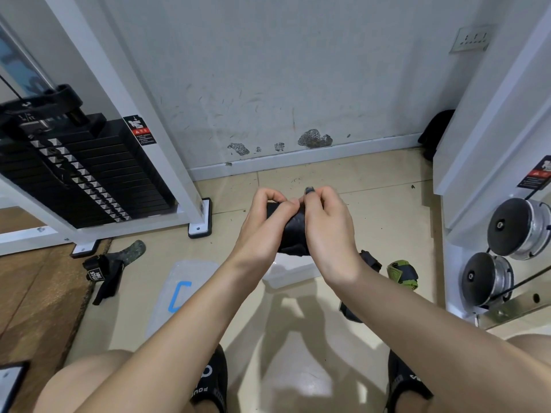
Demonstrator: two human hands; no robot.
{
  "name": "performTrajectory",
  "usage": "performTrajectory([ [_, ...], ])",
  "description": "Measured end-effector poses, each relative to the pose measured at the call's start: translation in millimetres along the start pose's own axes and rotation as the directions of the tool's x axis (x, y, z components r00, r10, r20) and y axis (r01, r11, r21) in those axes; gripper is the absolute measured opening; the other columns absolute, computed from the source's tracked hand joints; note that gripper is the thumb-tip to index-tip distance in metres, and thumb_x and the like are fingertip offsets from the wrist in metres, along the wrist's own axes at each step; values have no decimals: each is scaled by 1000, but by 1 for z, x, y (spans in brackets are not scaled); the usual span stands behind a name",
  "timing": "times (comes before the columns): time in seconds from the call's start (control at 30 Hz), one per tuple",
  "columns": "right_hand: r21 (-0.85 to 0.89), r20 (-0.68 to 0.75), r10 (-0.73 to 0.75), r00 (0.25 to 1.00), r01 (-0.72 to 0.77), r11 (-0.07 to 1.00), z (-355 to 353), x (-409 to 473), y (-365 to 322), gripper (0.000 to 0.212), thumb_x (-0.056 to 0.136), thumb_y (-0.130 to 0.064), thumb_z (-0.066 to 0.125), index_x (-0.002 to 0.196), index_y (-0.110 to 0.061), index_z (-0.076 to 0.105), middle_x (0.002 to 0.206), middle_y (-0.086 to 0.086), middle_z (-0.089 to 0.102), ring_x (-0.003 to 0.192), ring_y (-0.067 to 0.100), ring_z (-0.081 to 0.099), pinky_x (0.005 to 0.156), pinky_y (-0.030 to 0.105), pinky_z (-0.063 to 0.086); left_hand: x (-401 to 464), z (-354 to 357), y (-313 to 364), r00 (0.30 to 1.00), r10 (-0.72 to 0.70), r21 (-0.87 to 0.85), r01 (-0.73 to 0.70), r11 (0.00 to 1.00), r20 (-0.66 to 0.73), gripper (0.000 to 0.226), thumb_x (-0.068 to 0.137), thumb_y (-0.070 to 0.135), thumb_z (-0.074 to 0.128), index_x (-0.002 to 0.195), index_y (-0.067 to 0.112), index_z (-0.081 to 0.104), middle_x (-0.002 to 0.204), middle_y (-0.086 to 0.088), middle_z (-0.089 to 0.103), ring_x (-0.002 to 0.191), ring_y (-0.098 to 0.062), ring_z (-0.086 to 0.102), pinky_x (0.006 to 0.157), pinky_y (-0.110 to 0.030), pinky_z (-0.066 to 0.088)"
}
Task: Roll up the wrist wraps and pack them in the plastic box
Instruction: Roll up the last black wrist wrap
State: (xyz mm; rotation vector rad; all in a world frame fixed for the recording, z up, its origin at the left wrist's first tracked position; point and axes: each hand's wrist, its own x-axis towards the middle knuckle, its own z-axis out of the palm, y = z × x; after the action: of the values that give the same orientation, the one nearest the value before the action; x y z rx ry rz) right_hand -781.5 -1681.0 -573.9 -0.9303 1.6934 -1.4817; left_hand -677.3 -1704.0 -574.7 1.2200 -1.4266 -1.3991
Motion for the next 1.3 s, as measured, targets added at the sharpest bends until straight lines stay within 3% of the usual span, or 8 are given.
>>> performTrajectory([
  [0.4, -82, 45, 102, 994, -98, 992, -11, -1, 16, 32, 105, -24, 43, 74, -17, 42, 72, -2, 48, 69, 19, 43, 61, 33, 35, -1, -8, -13, 981, -114, 152, 90, 984, 159, 49, 78, 67, 71, 98, 26, 53, 91, 2, 73, 90, -22, 72, 98, -55, 56],
  [0.53, 16, 91, 286, 954, -289, 957, -17, 7, 23, 41, 106, -37, 36, 79, -18, 60, 84, 6, 67, 81, 28, 64, 77, 37, 52, -3, -3, -24, 979, -118, 129, 96, 987, 167, 33, 80, 54, 68, 94, 27, 54, 87, 3, 70, 82, -23, 66, 85, -44, 51],
  [0.7, -139, 61, 274, 960, -264, 955, -35, 27, 44, 40, 103, -35, 41, 69, -20, 57, 73, 3, 62, 76, 29, 59, 77, 39, 50, 10, 16, -21, 923, -230, 195, 175, 965, 308, 26, 97, 41, 66, 99, 21, 49, 82, 3, 65, 74, -14, 65, 79, -36, 58],
  [0.87, -224, 49, 351, 935, -332, 916, -52, 69, 65, 35, 105, -33, 42, 81, -13, 58, 76, 8, 58, 76, 29, 55, 74, 33, 42, 51, 32, -12, 808, -359, 418, 156, 895, 467, 44, 90, 53, 72, 106, 19, 51, 95, 0, 68, 85, -14, 69, 82, -33, 61],
  [1.0, -214, 109, 474, 874, -445, 870, -58, 118, 86, 40, 102, -42, 37, 95, -10, 60, 109, 17, 69, 100, 35, 67, 96, 43, 53, 99, 51, -34, 770, -402, 459, 162, 874, 495, 46, 92, 47, 73, 115, 12, 54, 110, -8, 71, 97, -18, 74, 85, -33, 63],
  [1.07, -185, 133, 520, 844, -494, 849, -68, 141, 105, 37, 105, -39, 36, 95, -10, 56, 106, 14, 67, 99, 31, 65, 93, 42, 54, 124, 59, -59, 767, -414, 447, 187, 875, 490, 44, 93, 44, 72, 117, 10, 55, 115, -11, 68, 104, -21, 72, 86, -35, 63],
  [1.2, -724, 152, 443, 884, -205, 658, -98, 172, 173, 22, 98, -19, 45, 109, -5, 59, 105, 12, 61, 94, 29, 57, 79, 35, 47, 167, 70, -123, 795, -415, 512, 156, 845, 443, 40, 90, 37, 77, 120, 12, 63, 120, -6, 69, 108, -21, 71, 95, -36, 60],
  [1.3, -896, 410, 579, 704, 192, 401, -111, 162, 244, 24, 91, -11, 53, 111, 1, 60, 100, 10, 59, 88, 25, 53, 62, 29, 38, 190, 70, -172, 806, -427, 630, 89, 772, 409, 37, 85, 37, 81, 114, 19, 68, 113, 2, 70, 107, -17, 68, 101, -38, 55],
])
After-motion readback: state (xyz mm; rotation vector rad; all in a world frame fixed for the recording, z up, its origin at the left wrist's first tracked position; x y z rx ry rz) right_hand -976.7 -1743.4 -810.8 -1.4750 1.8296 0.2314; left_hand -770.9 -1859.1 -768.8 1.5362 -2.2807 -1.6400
